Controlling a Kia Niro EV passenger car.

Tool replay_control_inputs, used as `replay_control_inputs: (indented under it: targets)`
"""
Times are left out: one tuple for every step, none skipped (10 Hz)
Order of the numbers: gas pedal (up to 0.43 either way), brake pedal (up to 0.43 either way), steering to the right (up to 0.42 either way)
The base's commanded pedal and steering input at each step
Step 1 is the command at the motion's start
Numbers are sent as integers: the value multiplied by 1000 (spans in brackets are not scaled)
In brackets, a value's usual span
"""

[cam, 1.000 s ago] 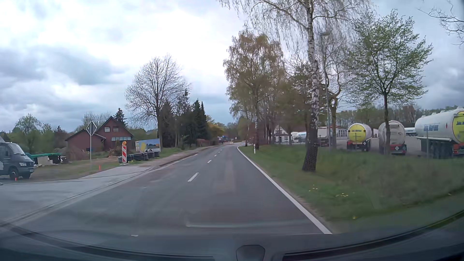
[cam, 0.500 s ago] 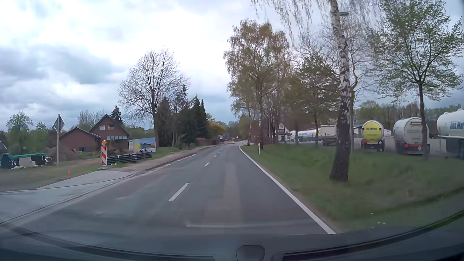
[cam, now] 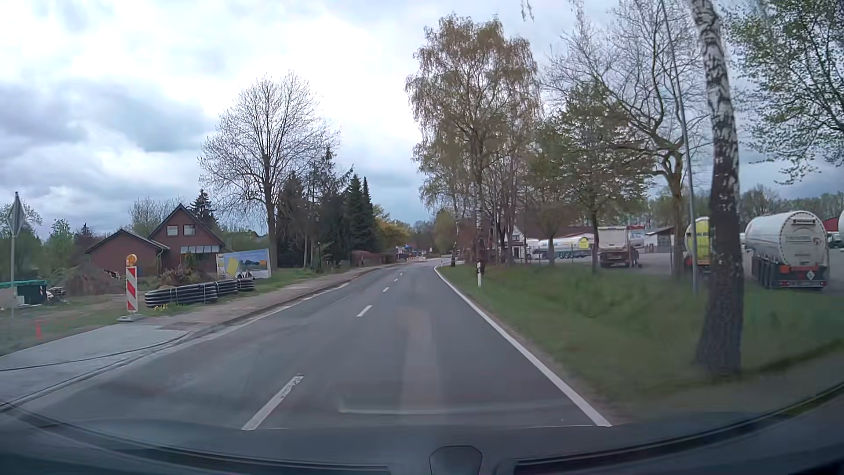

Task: Follow the waypoints while adhering to traffic rules and regulations

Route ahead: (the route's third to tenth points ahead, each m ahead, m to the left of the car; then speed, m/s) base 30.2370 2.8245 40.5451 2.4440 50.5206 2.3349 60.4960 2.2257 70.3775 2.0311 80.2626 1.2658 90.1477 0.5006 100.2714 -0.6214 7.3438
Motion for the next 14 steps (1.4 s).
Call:
replay_control_inputs:
  targets:
    - [59,0,0]
    - [59,0,-3]
    - [59,0,-4]
    - [59,0,-3]
    - [59,0,-2]
    - [59,0,-1]
    - [59,0,-1]
    - [59,0,-1]
    - [59,0,-2]
    - [59,0,-3]
    - [59,0,-3]
    - [59,0,-3]
    - [59,0,-3]
    - [59,0,-3]
